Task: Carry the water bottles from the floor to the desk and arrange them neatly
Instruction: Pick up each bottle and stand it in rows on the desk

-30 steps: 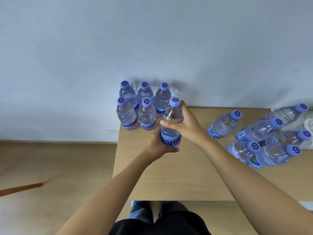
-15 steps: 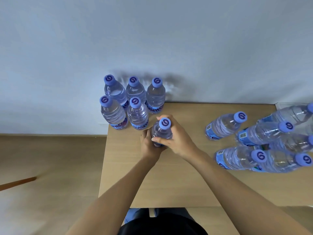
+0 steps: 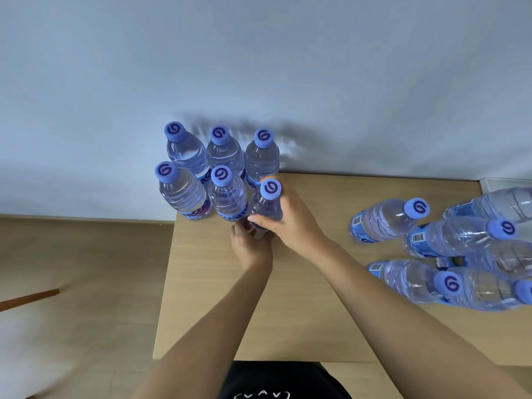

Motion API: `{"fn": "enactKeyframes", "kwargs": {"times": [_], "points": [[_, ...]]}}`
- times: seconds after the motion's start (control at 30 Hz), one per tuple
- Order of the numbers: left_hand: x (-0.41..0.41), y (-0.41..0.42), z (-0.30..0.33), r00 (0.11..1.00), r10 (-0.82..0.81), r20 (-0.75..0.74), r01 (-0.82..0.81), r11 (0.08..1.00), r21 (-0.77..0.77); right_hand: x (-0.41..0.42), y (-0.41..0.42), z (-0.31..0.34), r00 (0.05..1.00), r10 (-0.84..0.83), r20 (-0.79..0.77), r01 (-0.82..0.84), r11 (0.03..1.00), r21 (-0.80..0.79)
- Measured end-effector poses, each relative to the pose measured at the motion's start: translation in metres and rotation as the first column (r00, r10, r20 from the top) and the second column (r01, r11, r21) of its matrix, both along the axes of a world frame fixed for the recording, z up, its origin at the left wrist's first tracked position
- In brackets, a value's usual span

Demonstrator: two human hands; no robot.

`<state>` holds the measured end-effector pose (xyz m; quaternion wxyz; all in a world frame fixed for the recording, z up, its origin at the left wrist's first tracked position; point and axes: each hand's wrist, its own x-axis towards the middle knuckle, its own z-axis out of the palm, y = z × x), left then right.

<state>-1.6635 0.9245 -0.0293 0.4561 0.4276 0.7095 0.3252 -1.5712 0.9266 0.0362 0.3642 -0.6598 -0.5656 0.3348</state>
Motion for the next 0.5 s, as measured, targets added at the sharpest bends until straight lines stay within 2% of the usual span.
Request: {"fn": "enactKeyframes", "kwargs": {"times": [0.13,0.27,0.5], "points": [[0.009,0.008,0.0,0.99,0.133,0.04,-0.131,0.99,-0.058,0.004,0.012,-0.002,1.0,0.012,0.021,-0.013,0.999,0.053],[0.015,0.01,0.001,0.975,0.215,0.053,-0.208,0.972,-0.11,0.006,0.014,-0.004,0.994,0.016,0.11,-0.017,1.0,0.013],[0.017,0.013,0.002,0.973,0.225,0.057,-0.216,0.968,-0.13,0.006,0.017,-0.006,0.98,-0.028,0.198,0.025,1.0,0.017]]}}
